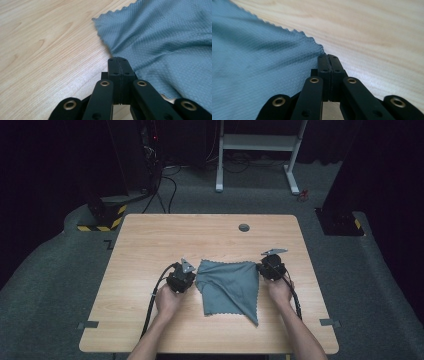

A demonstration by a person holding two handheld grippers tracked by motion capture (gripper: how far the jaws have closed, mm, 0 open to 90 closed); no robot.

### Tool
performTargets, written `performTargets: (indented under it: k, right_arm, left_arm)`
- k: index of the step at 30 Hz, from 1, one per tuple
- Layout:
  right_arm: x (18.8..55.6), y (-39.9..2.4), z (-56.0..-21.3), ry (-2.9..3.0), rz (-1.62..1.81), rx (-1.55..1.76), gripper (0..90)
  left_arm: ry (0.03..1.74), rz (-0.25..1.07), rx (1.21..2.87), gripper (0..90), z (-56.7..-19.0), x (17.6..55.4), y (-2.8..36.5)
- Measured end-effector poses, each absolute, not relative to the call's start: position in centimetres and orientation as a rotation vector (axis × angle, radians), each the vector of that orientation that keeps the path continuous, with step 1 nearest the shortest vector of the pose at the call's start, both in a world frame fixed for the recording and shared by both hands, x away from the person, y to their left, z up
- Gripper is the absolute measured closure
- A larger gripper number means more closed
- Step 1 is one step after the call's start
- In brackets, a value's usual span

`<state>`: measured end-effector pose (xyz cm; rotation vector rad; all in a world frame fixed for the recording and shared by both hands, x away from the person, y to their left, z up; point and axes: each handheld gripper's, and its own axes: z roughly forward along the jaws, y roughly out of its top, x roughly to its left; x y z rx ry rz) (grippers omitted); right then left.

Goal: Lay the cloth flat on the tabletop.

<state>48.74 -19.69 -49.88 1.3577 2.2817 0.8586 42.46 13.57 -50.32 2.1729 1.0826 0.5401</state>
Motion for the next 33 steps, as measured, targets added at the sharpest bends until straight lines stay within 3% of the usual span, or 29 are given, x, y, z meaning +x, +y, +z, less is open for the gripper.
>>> performTargets:
  k: [5, 8, 11, 15, 19, 29, 33]
  right_arm:
    - [48.6, -19.6, -50.5, 2.275, 0.888, 1.378, 80.9]
    - [47.8, -19.5, -50.2, 2.262, 0.92, 1.354, 77.8]
    - [46.8, -19.3, -50.2, 2.278, 0.942, 1.32, 76.9]
    - [46.5, -18.9, -50.9, 2.324, 0.902, 1.299, 77.3]
    - [47.0, -18.8, -51.0, 2.336, 0.882, 1.302, 90.0]
    - [47.3, -19.9, -50.1, 2.289, 0.928, 1.327, 90.0]
    - [46.1, -19.3, -50.3, 2.329, 0.974, 1.286, 78.5]
  left_arm:
    - [1.054, 0.502, 2.152, 67.2, -50.6, 41.3, 12.6]
    - [1.047, 0.491, 2.161, 63.5, -50.9, 41.3, 12.1]
    - [1.053, 0.478, 2.182, 65.3, -51.3, 41.7, 11.7]
    - [1.039, 0.48, 2.186, 76.6, -51.5, 41.9, 11.4]
    - [1.024, 0.472, 2.213, 88.7, -51.3, 42.1, 11.5]
    - [1.056, 0.493, 2.141, 88.6, -50.3, 42.5, 12.5]
    - [1.068, 0.472, 2.161, 75.8, -50.7, 42.2, 12.5]
